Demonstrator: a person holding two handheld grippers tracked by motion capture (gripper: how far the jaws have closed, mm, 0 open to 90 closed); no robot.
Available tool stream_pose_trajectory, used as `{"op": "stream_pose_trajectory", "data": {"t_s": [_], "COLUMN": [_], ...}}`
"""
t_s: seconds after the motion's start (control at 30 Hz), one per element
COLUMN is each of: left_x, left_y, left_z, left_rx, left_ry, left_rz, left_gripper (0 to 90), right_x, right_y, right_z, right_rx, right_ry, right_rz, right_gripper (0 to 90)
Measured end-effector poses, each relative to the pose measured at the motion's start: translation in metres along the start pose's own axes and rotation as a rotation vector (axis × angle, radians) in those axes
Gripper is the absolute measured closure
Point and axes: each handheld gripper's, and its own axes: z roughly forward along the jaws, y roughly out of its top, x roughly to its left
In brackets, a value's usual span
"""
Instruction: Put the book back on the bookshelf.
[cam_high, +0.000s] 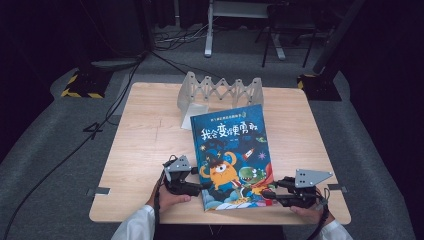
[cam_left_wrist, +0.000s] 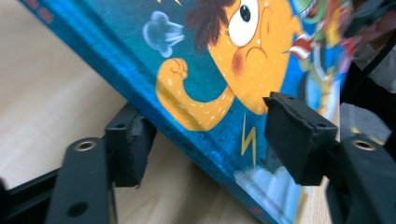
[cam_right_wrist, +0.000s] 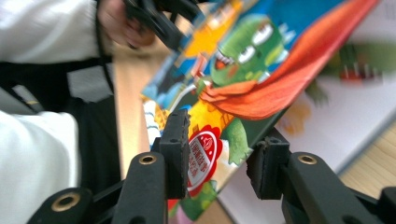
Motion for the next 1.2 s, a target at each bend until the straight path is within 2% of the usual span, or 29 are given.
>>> {"op": "stream_pose_trajectory", "data": {"t_s": [0.1, 0.13, 0.17, 0.27, 0.33, 0.43, 0.6, 0.7, 0.73, 0.77, 0.8, 0.83, 0.9, 1.0, 1.2], "left_x": [-0.008, -0.012, -0.012, -0.023, -0.025, -0.033, -0.036, -0.038, -0.039, -0.039, -0.040, -0.040, -0.041, -0.042, -0.039], "left_y": [0.003, 0.004, 0.004, 0.010, 0.011, 0.014, 0.015, 0.016, 0.016, 0.016, 0.017, 0.017, 0.018, 0.020, 0.022], "left_z": [-0.002, -0.002, -0.002, 0.000, 0.000, -0.003, -0.008, -0.010, -0.010, -0.010, -0.010, -0.009, -0.008, -0.007, -0.006], "left_rx": [-0.009, -0.007, -0.007, -0.033, -0.051, -0.075, -0.099, -0.105, -0.107, -0.107, -0.106, -0.106, -0.104, -0.101, -0.097], "left_ry": [0.021, 0.033, 0.033, 0.012, 0.003, 0.008, 0.018, 0.002, -0.010, -0.010, -0.016, -0.034, -0.027, -0.029, -0.026], "left_rz": [0.051, 0.083, 0.083, 0.148, 0.157, 0.212, 0.237, 0.259, 0.267, 0.267, 0.273, 0.272, 0.285, 0.293, 0.303], "left_gripper": [40.3, 41.0, 44.2, 47.4, 52.8, 56.9, 63.4, 71.0, 72.2, 73.5, 73.5, 74.6, 75.0, 75.2, 75.1], "right_x": [-0.005, -0.006, -0.006, -0.010, -0.012, -0.014, -0.013, -0.014, -0.016, -0.016, -0.019, -0.022, -0.026, -0.031, -0.046], "right_y": [-0.002, -0.003, -0.003, -0.006, -0.009, -0.012, -0.015, -0.017, -0.018, -0.018, -0.019, -0.017, -0.010, 0.001, 0.015], "right_z": [0.004, 0.006, 0.006, 0.015, 0.017, 0.019, 0.021, 0.020, 0.018, 0.018, 0.014, 0.011, 0.009, 0.012, 0.021], "right_rx": [0.023, 0.026, 0.026, 0.047, 0.051, 0.054, 0.065, 0.077, 0.067, 0.067, 0.049, 0.025, -0.004, -0.026, -0.031], "right_ry": [-0.037, -0.044, -0.044, -0.077, -0.090, -0.102, -0.160, -0.243, -0.242, -0.242, -0.235, -0.247, -0.259, -0.274, -0.210], "right_rz": [0.008, 0.010, 0.010, 0.018, 0.023, 0.027, 0.012, 0.011, 0.034, 0.034, 0.054, 0.069, 0.089, 0.071, 0.075], "right_gripper": [63.6, 63.6, 63.6, 62.4, 62.3, 62.3, 60.3, 56.7, 56.5, 56.5, 54.5, 51.2, 46.3, 40.7, 33.9]}}
